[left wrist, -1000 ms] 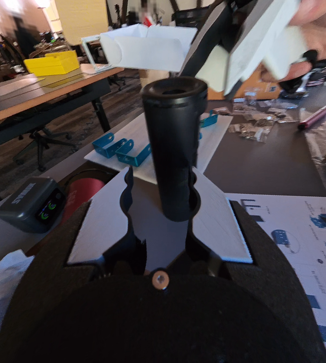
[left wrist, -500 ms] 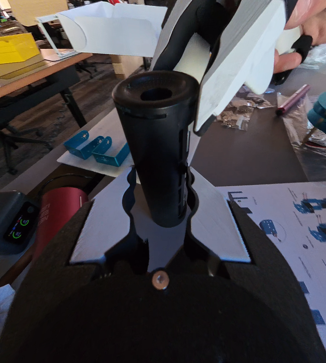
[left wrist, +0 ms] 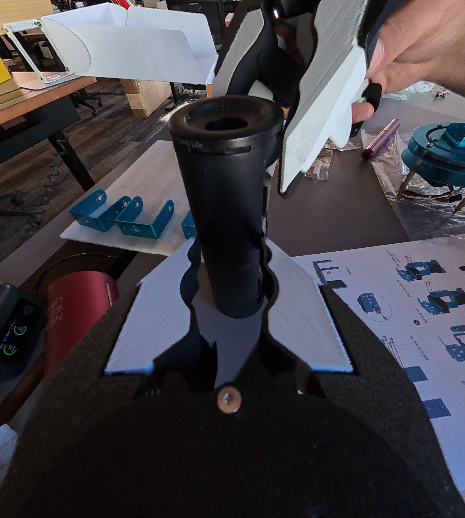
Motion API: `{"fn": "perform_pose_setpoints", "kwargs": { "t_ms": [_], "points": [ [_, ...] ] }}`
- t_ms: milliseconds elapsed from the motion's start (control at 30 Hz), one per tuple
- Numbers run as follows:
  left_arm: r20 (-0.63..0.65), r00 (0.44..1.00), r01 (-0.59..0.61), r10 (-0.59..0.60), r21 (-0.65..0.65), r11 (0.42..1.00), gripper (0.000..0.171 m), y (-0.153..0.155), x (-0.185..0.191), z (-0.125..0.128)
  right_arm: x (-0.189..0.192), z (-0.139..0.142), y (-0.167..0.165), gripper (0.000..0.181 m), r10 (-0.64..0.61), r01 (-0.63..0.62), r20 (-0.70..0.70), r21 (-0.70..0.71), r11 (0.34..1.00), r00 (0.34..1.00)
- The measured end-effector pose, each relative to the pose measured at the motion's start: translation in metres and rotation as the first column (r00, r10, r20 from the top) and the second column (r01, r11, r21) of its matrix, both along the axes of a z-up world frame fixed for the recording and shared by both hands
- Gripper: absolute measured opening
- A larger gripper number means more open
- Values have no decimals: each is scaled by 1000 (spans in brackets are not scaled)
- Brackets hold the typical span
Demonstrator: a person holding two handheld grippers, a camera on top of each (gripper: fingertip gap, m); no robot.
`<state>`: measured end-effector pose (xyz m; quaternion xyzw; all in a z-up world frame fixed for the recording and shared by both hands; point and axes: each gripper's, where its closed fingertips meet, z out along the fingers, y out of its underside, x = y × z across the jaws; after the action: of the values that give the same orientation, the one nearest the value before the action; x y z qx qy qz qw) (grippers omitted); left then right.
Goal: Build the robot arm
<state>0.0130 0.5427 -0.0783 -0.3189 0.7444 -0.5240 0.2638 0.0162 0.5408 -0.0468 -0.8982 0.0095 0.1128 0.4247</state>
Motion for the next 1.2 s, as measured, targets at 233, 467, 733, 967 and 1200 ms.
{"fn": "perform_pose_setpoints", "kwargs": {
  "t_ms": [233, 467, 733, 967, 1200],
  "points": [
    [-14, 1000, 10, -10, -11, 1000, 45, 0, -1, 0, 0, 4, -5, 61, -75, 75, -13, -41, 996, 997],
    [-15, 993, -117, 118, 73, 991, 67, -20, 17, -1, 6, 19, 11, 77, 33, -37, 95, 47, 998, 995],
    [-60, 997, -38, 41, 57, 998, 56, -17, 12, -1, -6, 16, 11, 65, 15, -15, 78, 0, 1000, 997],
    [-101, 995, 10, -2, 75, 997, 50, -7, 1, -1, -5, 16, 8, 63, 15, -12, 124, -29, 1000, 992],
    [-68, 995, -76, 79, 47, 996, 63, -5, 5, 1, 0, 15, 6, 60, -106, 112, 85, -69, 991, 991]
  ]
}}
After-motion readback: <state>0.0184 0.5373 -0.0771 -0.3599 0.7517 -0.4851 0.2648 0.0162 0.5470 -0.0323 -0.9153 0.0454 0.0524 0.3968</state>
